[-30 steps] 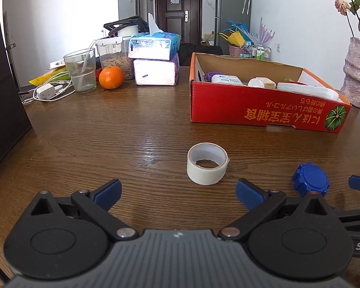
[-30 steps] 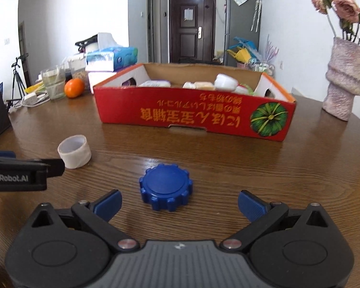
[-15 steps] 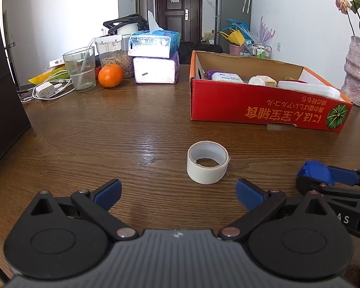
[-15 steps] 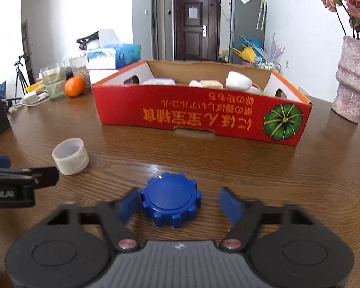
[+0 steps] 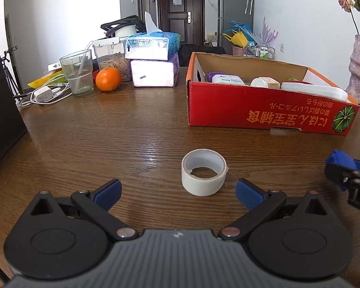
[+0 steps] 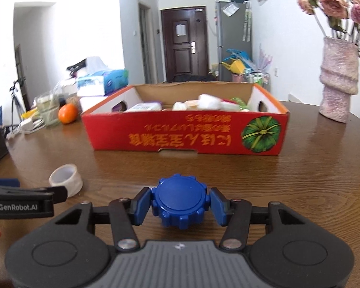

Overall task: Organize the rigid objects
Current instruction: 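Grasp the blue cap with the right tool while the left grasps the white tape roll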

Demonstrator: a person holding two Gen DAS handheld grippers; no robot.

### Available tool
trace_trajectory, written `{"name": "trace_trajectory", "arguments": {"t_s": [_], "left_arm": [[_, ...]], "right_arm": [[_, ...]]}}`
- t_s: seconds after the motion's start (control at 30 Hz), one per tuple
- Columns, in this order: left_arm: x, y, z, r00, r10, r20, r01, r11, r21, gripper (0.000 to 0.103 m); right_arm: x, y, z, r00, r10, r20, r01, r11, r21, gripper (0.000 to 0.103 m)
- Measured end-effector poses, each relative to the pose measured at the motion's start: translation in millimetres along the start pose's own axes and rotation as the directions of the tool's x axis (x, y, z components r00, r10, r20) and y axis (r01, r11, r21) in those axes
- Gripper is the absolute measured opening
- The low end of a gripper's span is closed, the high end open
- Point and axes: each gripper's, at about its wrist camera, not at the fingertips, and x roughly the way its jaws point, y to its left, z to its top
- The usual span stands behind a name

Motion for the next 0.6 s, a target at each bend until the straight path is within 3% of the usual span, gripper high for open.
{"name": "trace_trajectory", "arguments": {"t_s": [0.3,0.6], "left_arm": [[15.5,-8.2,7.1,1.0,0.012,-0.022,-0.012,1.0,-0.015,0.103],[26.9,-20.4,14.2,1.0,0.024,-0.012,-0.024,1.0,-0.006,0.101]], "right_arm": [[0.3,-30.0,6.7,0.997,-0.071,0.025,0.068,0.994,0.085,0.052],[-0.4,-31.9,6.9,0.996,-0.081,0.03,0.078,0.993,0.086,0.052]]}}
